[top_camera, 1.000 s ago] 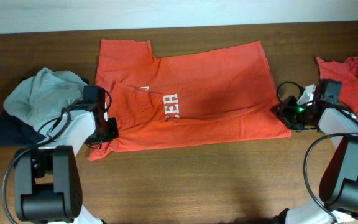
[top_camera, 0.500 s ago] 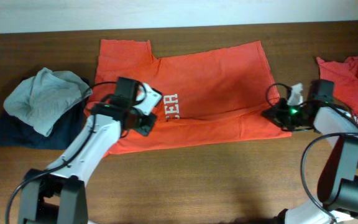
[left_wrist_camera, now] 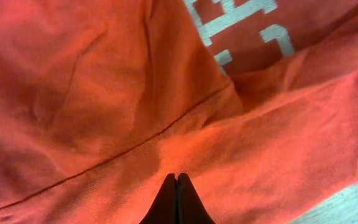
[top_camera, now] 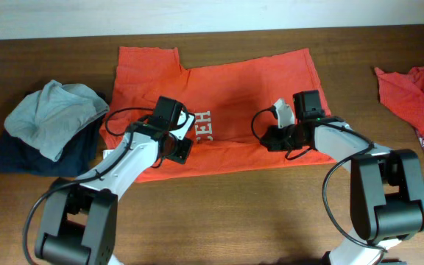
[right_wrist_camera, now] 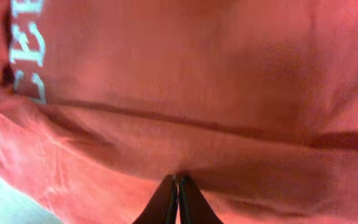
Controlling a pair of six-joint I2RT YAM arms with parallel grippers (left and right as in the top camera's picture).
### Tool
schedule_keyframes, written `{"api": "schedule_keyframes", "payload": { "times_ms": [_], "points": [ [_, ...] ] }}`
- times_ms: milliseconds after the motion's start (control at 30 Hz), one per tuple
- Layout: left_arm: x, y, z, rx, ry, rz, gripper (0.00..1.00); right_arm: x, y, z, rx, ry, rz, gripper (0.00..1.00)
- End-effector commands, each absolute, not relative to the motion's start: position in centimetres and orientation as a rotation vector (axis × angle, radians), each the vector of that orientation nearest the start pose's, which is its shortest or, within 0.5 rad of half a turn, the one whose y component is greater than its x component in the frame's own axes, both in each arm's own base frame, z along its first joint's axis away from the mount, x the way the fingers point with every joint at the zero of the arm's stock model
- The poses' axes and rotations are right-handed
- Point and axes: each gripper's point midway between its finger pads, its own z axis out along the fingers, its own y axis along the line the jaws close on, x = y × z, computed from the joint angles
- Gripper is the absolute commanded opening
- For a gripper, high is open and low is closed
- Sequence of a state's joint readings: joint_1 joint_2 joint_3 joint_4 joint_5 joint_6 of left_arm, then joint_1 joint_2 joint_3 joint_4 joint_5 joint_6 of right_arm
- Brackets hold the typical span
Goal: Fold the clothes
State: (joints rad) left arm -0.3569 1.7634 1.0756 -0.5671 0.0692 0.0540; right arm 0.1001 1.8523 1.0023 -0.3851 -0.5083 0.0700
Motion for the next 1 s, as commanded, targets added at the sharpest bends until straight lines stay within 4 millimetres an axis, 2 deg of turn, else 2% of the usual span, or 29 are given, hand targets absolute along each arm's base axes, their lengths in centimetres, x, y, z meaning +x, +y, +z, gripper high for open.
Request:
{"api": "schedule_keyframes", "payload": {
  "times_ms": [0, 167, 233, 400, 567, 700, 767, 867, 967],
  "points": [
    [34.4, -13.7, 0.3, 0.524, 2.858, -0.141, 0.01, 35.5, 13.1, 0.7, -0.365, 2.754, 0.705, 0.08],
    [33.6, -13.4, -2.1, 0.533, 2.926, -0.127, 0.01, 35.2, 14.9, 0.7, -0.465, 2.731, 0.702, 0.08],
    [33.5, -13.3, -2.5, 0.534, 2.936, -0.125, 0.01, 35.7, 15.0, 0.4, -0.467, 2.721, 0.680, 0.08],
    [33.4, -13.3, -2.6, 0.536, 2.940, -0.124, 0.01, 38.2, 13.6, -0.6, -0.343, 2.699, 0.541, 0.08],
    [33.4, -13.3, -2.6, 0.535, 2.939, -0.123, 0.01, 41.5, 13.8, 1.0, -0.337, 2.548, 0.505, 0.09],
    [33.5, -13.1, -2.6, 0.533, 2.938, -0.102, 0.01, 43.1, 13.6, 2.2, -0.310, 2.498, 0.496, 0.09],
    [33.5, -12.8, -2.7, 0.532, 2.939, -0.076, 0.01, 43.1, 12.8, 2.6, -0.286, 2.526, 0.489, 0.09],
    [33.6, -12.6, -2.7, 0.530, 2.938, -0.056, 0.02, 42.8, 10.2, 4.0, -0.138, 2.614, 0.490, 0.09],
    [33.7, -12.6, -2.5, 0.530, 2.931, -0.058, 0.09, 41.4, 7.2, 5.1, 0.006, 2.724, 0.492, 0.09]
  ]
}}
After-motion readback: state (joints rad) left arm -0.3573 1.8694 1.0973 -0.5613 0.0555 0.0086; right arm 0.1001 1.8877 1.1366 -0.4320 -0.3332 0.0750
